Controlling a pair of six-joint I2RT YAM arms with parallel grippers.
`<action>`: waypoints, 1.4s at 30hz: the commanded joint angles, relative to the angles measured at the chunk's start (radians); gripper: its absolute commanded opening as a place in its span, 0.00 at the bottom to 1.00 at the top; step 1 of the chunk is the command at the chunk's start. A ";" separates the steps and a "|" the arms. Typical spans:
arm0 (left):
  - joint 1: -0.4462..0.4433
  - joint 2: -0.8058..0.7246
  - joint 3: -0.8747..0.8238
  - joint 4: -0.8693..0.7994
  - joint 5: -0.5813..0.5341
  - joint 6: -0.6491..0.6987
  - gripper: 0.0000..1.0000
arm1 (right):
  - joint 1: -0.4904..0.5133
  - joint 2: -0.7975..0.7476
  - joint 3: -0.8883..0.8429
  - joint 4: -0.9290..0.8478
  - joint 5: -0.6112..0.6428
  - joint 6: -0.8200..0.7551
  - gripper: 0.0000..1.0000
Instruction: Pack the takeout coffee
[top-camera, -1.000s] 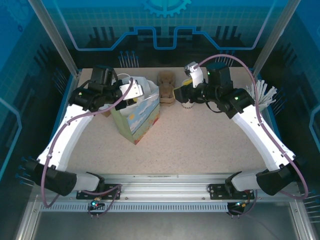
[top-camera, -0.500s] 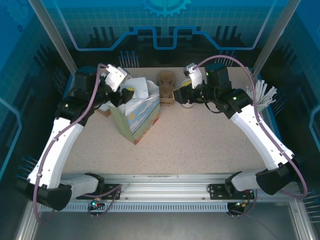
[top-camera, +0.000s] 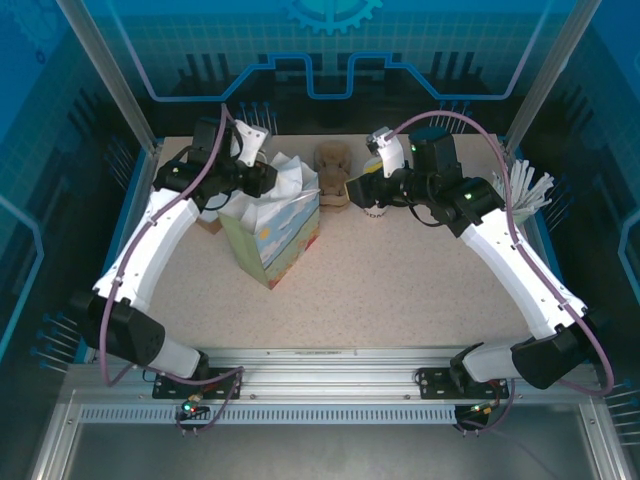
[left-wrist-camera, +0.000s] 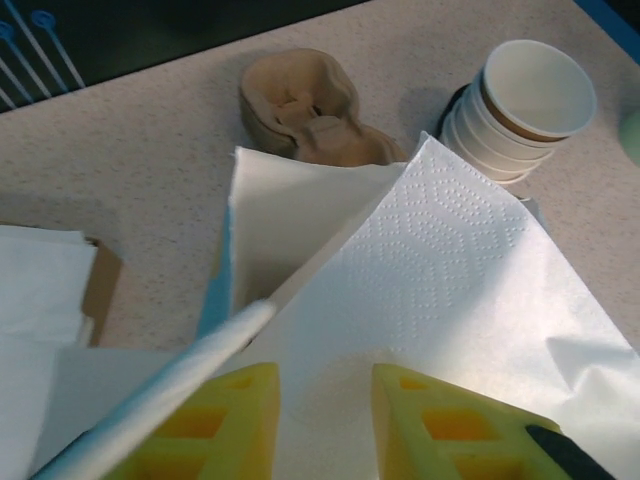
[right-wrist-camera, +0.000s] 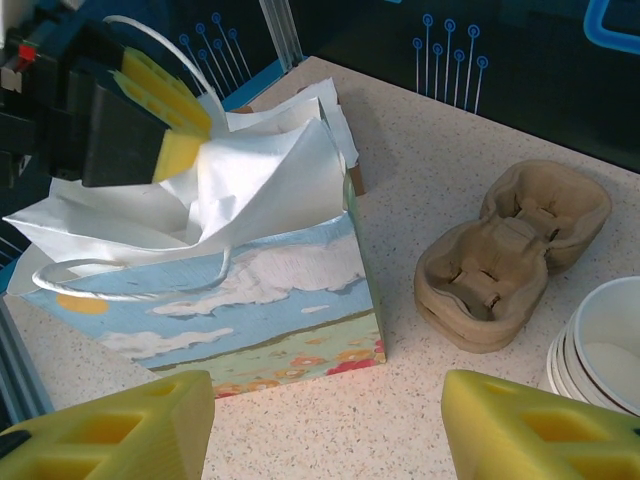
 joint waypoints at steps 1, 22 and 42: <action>-0.014 0.019 0.038 -0.010 0.105 -0.023 0.32 | -0.017 -0.006 -0.013 0.010 -0.012 0.005 0.63; -0.035 0.188 0.115 -0.107 0.195 0.047 0.44 | -0.019 0.008 -0.036 0.021 -0.016 0.011 0.63; -0.034 -0.076 0.057 0.042 0.067 -0.054 0.55 | -0.021 0.008 -0.033 0.016 -0.020 0.013 0.63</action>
